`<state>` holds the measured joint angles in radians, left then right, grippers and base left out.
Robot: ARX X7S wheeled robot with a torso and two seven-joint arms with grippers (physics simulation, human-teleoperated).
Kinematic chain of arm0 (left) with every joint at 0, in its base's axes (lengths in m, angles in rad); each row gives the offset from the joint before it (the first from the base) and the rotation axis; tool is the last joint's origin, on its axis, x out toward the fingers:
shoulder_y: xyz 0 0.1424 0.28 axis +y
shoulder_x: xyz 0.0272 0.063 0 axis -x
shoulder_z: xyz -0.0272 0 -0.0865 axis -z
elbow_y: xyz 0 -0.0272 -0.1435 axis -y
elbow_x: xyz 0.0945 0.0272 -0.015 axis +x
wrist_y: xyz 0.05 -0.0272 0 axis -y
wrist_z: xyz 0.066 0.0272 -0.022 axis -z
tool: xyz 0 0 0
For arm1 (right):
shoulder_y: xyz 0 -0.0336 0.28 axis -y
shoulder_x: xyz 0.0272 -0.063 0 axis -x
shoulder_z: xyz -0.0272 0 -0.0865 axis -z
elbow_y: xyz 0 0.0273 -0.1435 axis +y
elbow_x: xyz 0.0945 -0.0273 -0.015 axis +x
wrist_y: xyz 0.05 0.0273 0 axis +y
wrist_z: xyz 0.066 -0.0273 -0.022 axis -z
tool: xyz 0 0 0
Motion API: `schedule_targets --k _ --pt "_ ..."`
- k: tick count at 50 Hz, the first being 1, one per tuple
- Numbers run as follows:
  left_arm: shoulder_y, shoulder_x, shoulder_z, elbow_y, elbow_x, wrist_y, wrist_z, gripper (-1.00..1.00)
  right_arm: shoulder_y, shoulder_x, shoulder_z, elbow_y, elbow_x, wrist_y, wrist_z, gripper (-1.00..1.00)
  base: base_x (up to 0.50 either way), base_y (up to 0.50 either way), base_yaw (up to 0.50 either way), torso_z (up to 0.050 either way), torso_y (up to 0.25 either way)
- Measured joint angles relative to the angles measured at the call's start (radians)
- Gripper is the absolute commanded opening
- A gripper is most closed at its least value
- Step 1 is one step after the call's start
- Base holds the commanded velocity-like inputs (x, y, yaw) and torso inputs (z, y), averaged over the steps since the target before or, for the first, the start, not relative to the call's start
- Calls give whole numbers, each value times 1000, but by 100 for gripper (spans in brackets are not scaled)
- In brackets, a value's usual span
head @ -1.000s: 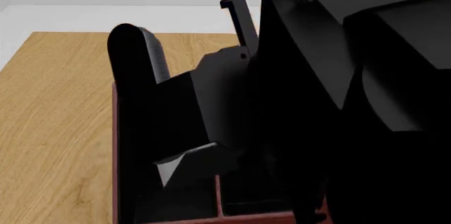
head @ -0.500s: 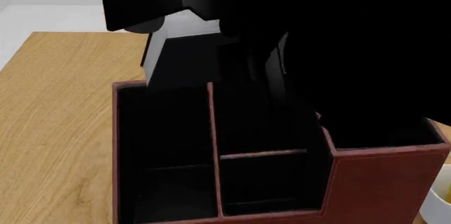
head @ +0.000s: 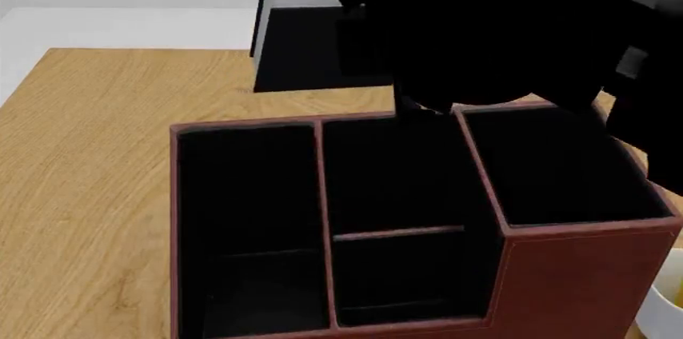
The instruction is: Pick up the book and place it in the front compartment of the caddy.
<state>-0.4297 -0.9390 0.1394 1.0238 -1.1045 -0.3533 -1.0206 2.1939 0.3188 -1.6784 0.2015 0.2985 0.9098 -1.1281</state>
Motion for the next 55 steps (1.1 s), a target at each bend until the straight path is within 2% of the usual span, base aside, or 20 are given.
schedule_targets --k 15,55 --pt "1 -4 13 -10 12 15 2 100 -47 -26 -41 45 -28 17 9 -100 0 0 0 0 1" --pt "-3 -33 45 -18 15 45 -17 100 -216 -11 -100 90 -64 5 87 -100 0 0 0 0 1"
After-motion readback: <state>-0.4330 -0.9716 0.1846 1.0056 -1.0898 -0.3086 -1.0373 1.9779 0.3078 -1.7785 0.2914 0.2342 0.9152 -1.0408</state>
